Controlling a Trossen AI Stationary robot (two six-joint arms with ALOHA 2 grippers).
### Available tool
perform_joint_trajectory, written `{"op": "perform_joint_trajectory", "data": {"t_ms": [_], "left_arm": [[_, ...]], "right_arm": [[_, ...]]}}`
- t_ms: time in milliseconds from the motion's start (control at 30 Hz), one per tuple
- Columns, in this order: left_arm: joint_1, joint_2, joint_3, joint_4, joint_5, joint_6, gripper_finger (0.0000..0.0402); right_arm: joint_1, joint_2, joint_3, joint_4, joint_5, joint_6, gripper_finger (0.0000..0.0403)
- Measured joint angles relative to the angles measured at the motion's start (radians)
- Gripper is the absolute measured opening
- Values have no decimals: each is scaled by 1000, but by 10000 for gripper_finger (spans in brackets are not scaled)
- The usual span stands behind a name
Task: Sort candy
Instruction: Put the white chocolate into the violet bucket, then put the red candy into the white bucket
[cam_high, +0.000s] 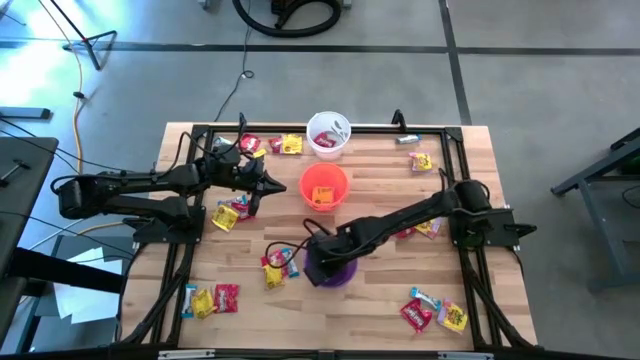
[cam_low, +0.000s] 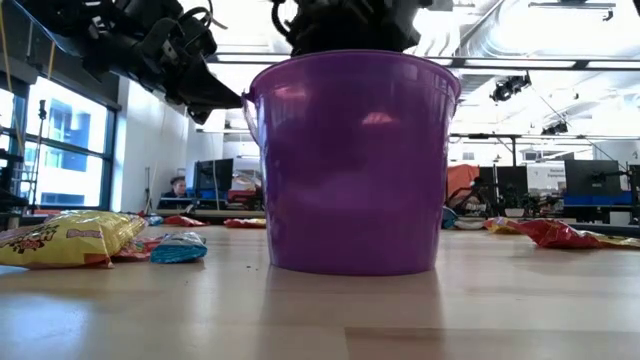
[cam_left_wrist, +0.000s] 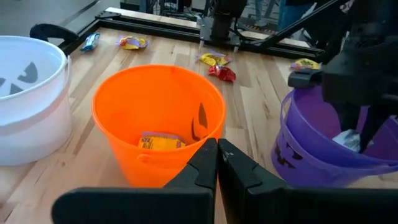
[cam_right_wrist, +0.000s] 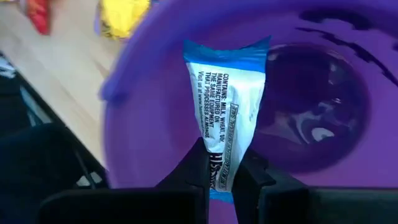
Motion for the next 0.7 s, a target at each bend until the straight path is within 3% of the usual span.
{"op": "perform_joint_trajectory", "data": {"t_ms": [200, 533, 700], "left_arm": [[0, 0, 0, 0, 0, 0, 0], [0, 0, -1, -15, 0, -10, 0], [0, 0, -1, -30, 0, -10, 0]], "right_arm": [[-5, 12, 9, -27, -1, 21, 54], [-5, 7, 130, -170, -10, -41, 170], [-14, 6, 278, -324, 21, -139, 164]]}}
